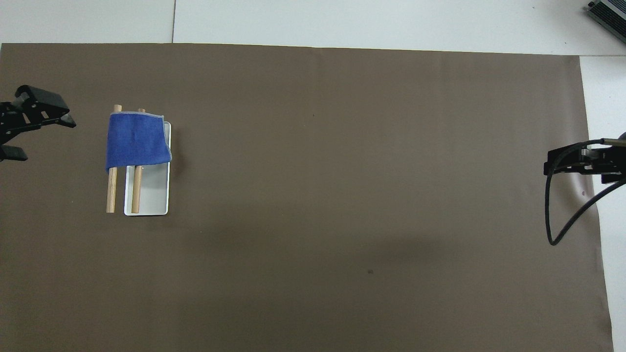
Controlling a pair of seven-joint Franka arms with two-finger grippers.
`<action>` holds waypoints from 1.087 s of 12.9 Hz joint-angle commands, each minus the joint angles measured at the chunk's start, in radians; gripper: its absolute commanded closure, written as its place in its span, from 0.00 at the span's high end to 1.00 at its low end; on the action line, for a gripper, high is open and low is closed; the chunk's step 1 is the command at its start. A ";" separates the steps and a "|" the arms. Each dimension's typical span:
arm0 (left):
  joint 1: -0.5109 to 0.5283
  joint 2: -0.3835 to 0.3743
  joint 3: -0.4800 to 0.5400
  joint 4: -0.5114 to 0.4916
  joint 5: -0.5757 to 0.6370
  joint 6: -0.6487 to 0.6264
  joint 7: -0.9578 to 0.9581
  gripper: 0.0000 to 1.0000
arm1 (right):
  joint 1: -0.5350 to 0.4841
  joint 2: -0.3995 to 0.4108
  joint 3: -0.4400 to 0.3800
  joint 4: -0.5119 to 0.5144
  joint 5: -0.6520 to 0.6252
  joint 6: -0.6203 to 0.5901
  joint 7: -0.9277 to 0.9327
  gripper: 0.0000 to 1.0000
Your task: Right arm passes towel to left arm to hang
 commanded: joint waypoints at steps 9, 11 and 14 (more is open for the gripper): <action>-0.003 -0.052 0.001 -0.038 0.071 -0.114 0.448 1.00 | -0.002 -0.005 -0.002 -0.007 0.005 -0.011 -0.023 1.00; -0.003 -0.053 -0.009 -0.040 0.061 -0.111 0.448 1.00 | -0.002 -0.005 -0.002 -0.007 0.005 -0.011 -0.023 1.00; -0.003 -0.055 -0.015 -0.041 0.061 -0.108 0.446 1.00 | -0.002 -0.005 -0.002 -0.007 0.005 -0.011 -0.023 1.00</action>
